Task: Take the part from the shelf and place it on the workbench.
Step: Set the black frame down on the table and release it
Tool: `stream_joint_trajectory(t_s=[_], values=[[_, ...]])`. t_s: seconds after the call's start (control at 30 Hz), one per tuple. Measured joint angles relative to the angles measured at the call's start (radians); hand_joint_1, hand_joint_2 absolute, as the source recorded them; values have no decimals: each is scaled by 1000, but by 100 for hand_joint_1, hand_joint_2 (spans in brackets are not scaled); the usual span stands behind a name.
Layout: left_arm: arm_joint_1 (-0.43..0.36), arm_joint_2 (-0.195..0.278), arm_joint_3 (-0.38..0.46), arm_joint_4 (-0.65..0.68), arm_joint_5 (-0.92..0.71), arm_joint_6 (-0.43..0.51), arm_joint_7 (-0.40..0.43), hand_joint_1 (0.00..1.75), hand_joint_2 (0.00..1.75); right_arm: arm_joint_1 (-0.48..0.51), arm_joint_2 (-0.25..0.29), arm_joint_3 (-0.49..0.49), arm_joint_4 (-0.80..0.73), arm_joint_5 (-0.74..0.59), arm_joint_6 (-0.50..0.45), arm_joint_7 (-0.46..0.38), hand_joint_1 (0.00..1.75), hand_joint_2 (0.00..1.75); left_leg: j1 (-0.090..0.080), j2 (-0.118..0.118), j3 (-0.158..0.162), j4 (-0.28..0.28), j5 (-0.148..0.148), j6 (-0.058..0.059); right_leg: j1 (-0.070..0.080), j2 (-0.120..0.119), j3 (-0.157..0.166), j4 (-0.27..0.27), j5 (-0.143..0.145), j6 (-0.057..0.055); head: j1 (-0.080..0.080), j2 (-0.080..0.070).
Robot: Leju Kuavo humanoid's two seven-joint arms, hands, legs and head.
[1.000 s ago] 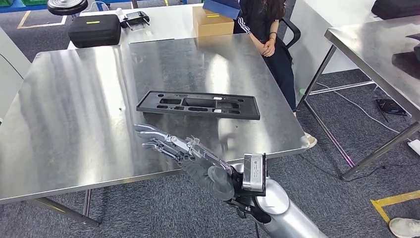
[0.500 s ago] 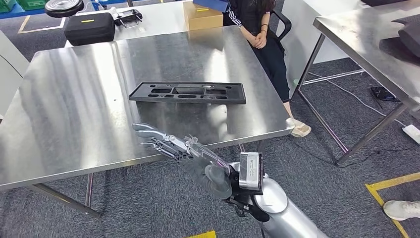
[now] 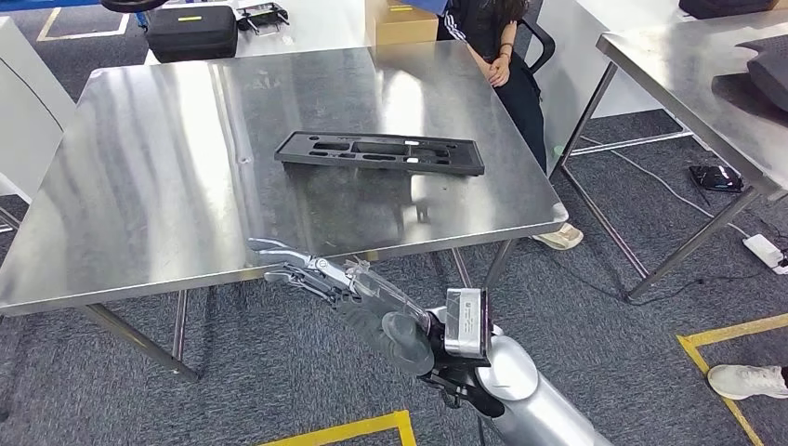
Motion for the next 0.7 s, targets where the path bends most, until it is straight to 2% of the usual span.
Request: stream_joint_trajectory(t_s=[0.03,0.07,0.1,0.13,0.17,0.23,0.27,0.3,0.33,0.37,0.4,0.43,0.47,0.5,0.53,0.57,0.6,0.63,0.67,0.7], values=[[0,0,0,0,0,0,0,0,0,1,-1,0,1,0,0,0,0,0,-2,1,-14,1,12,1,0,0,-13,64,-29,1,0,0],[0,0,0,0,0,0,0,0,0,1,-2,0,1,0,1,0,0,0,-4,3,-28,2,23,2,0,1,-15,106,-38,6,0,0],[0,0,0,0,0,0,0,0,0,1,-3,0,2,0,1,0,0,0,-6,4,-43,2,34,1,0,1,1,112,-30,14,0,0],[0,0,0,0,0,0,0,0,0,1,-4,0,3,0,2,0,0,0,-7,4,-56,3,45,0,1,1,35,80,-12,21,0,0],[0,0,0,0,0,0,0,0,0,1,-4,0,3,0,2,0,0,0,-7,4,-66,3,55,-3,3,1,87,14,7,24,0,0],[0,-2,0,0,0,0,0,0,0,0,-4,0,3,0,3,0,0,0,-10,4,-80,3,74,-11,11,1,197,-144,14,14,-1,0],[0,-2,0,0,0,-1,0,0,0,0,-4,1,4,1,3,0,0,0,-11,4,-84,2,83,-16,15,1,227,-195,9,6,-1,0],[0,-3,0,0,0,-1,0,0,0,0,-3,1,5,2,3,1,0,0,-11,5,-85,0,93,-22,20,1,237,-219,5,-1,-2,0],[1,-3,0,0,0,-2,0,0,0,0,-3,2,7,4,3,3,0,0,-11,5,-87,-5,103,-29,21,1,231,-223,10,-8,-2,0],[1,-3,0,1,1,-2,0,0,0,0,-3,4,12,9,2,5,0,0,-9,4,-90,-5,105,-36,16,0,223,-224,19,-15,-2,0],[1,-3,0,2,1,-2,0,0,0,1,-3,6,18,17,-1,8,0,0,-6,2,-95,4,90,-42,11,-1,215,-226,30,-24,-3,0],[2,-3,0,2,3,-2,-1,0,0,2,-2,7,28,32,-10,13,0,0,-4,0,-105,30,53,-48,4,-2,205,-229,43,-33,-5,0],[2,-3,0,3,7,-2,-2,0,0,4,-3,10,42,52,-23,18,0,0,-1,-2,-119,78,0,-53,0,-4,192,-229,55,-39,-7,0],[2,-3,0,3,11,-1,-5,0,0,9,-4,12,64,75,-39,23,0,0,1,-3,-135,140,-55,-59,1,-4,180,-229,68,-44,-10,0],[3,-3,0,4,16,-1,-9,0,0,19,-6,15,94,99,-58,29,0,0,2,-3,-148,206,-95,-65,1,-5,167,-228,80,-44,-12,0],[3,-2,1,5,19,0,-13,0,0,34,-9,17,133,126,-79,35,0,0,4,-4,-153,257,-107,-70,1,-6,154,-227,91,-42,-12,0],[3,-2,2,7,22,-1,-16,0,0,54,-14,18,185,156,-107,42,0,0,7,-4,-144,281,-93,-74,1,-8,141,-225,102,-39,-12,0],[3,-1,3,8,22,-1,-17,0,0,76,-20,18,251,188,-141,48,0,0,11,-3,-119,272,-63,-78,-1,-10,128,-221,111,-34,-12,0],[3,1,3,8,22,-2,-14,0,0,100,-27,16,328,217,-180,54,0,0,16,-4,-79,231,-34,-82,-3,-12,115,-215,117,-28,-12,0],[3,2,4,8,21,-3,-9,0,0,121,-34,11,409,241,-219,55,0,0,20,-7,-29,168,-26,-86,-2,-14,102,-206,122,-21,-12,0]])
